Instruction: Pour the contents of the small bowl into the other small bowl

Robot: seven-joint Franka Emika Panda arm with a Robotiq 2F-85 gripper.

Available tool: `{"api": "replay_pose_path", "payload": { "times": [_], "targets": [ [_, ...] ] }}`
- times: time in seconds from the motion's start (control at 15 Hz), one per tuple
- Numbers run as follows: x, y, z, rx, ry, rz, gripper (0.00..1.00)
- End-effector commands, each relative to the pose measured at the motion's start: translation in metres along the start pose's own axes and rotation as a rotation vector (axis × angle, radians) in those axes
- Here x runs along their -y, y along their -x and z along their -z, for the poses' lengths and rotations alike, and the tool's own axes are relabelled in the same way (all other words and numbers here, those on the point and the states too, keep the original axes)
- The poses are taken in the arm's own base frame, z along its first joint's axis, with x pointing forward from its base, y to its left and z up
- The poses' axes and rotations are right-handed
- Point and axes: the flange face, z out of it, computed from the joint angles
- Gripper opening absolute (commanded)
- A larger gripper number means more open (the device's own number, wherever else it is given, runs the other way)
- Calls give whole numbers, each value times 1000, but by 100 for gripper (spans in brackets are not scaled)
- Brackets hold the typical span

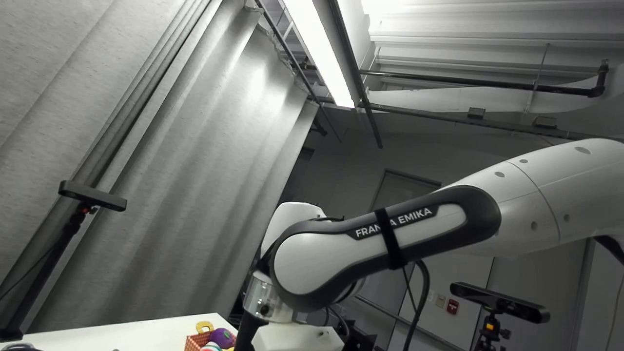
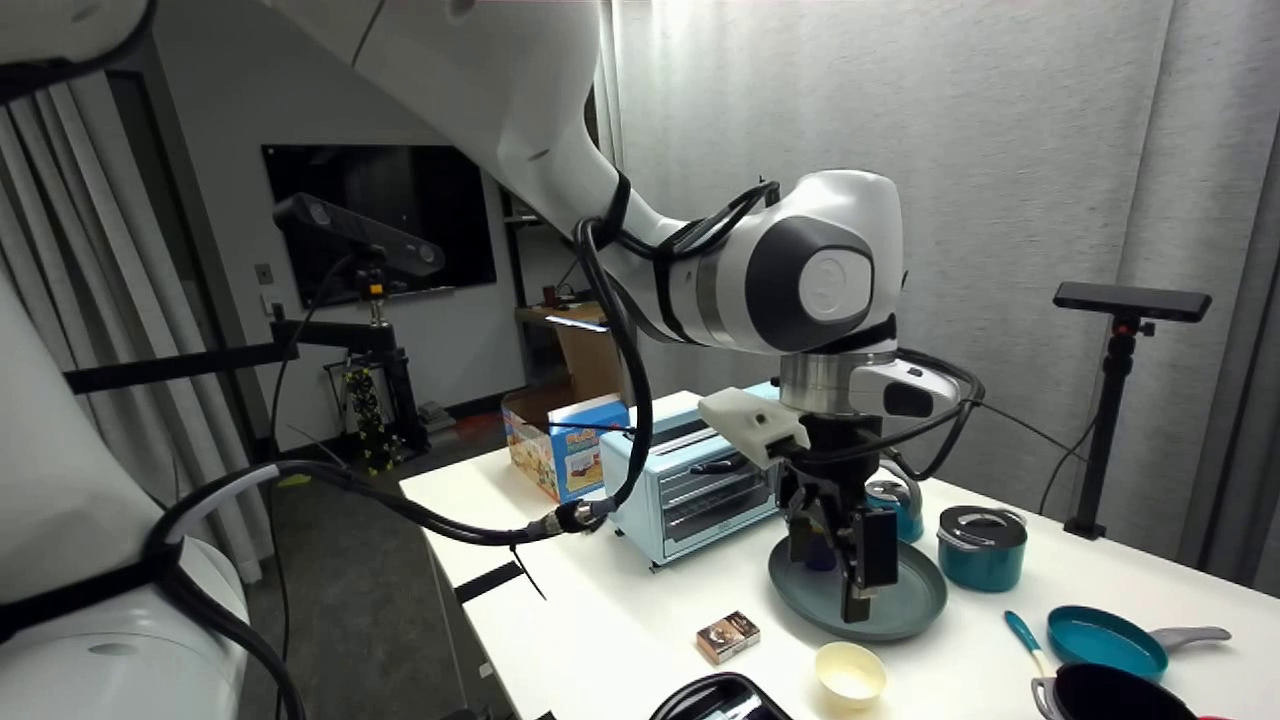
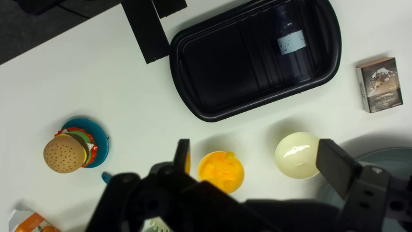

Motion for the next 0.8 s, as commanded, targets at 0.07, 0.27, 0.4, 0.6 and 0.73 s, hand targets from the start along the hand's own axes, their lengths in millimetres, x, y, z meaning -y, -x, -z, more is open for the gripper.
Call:
{"api": "replay_pose_path", "payload": {
  "times": [0.07,0.27,0.4,0.6,0.73],
  "targets": [
    [-25,-30,-11,27,7,-117,100],
    [-45,-52,-24,47,10,-185,100],
    [-55,-65,-36,64,9,-217,100],
    [-61,-84,-58,87,16,-240,100],
    [-61,-97,-74,102,22,-246,100]
  ]
}}
